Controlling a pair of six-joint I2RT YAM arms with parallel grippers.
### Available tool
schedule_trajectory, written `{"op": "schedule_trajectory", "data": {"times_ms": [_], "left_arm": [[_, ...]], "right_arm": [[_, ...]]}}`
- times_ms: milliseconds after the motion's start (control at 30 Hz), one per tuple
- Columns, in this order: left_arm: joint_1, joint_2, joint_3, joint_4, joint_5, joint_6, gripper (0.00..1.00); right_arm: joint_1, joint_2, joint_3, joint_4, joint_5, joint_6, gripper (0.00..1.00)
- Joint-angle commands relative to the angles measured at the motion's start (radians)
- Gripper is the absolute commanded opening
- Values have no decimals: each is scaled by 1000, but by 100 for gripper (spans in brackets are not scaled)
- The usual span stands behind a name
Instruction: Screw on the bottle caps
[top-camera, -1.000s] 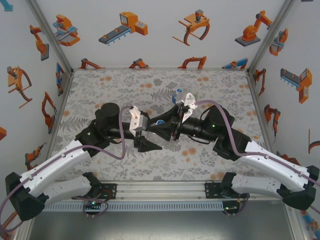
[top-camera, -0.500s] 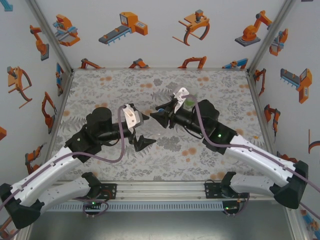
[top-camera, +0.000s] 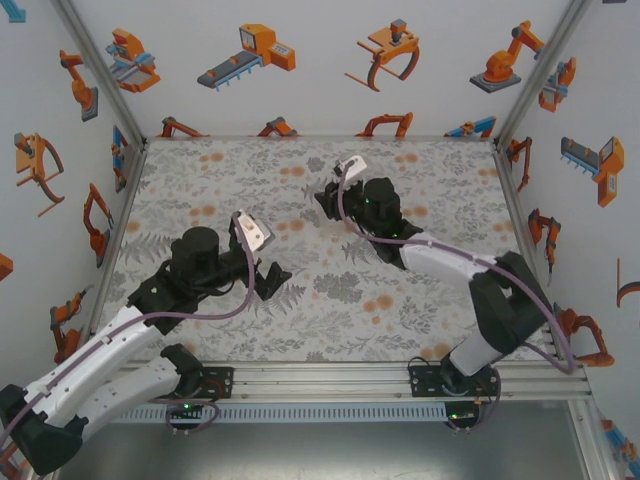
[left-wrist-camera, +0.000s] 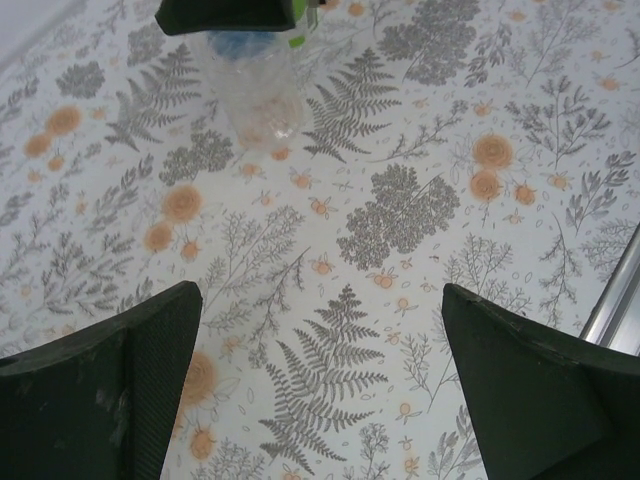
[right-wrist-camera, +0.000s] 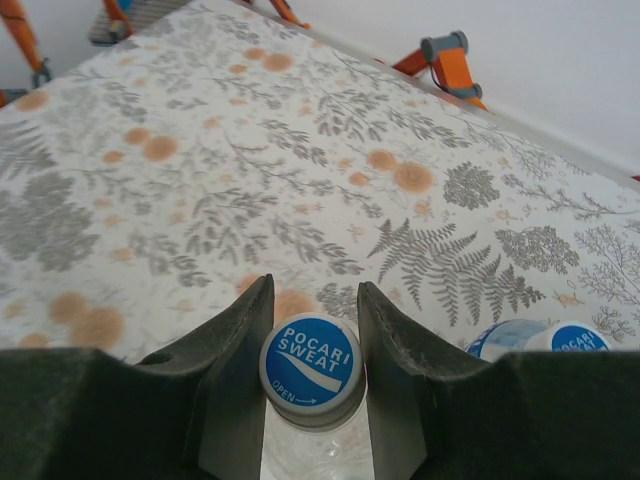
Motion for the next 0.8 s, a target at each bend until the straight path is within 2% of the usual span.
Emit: {"op": "schedule_trajectory", "data": {"times_ms": [0,300,500,600,767], "left_arm": [[6,5,-25,48,-27,-62,97],[10,39,-49,73,-43,-98,97],[14,41,-57,79,-48,-106,97],[14,40,-58,76,-47,-107,97],[16,33,-58,73,-49,-108,97]], "right_arm": [[-24,96,75,199,4,-6,11],[-58,292,185,271,-14,-5,13],[-58,349,190,272,-16,16,22],[-58,352,180,273,-12,17,31],[-58,327,173,269,-7,18,57]]}}
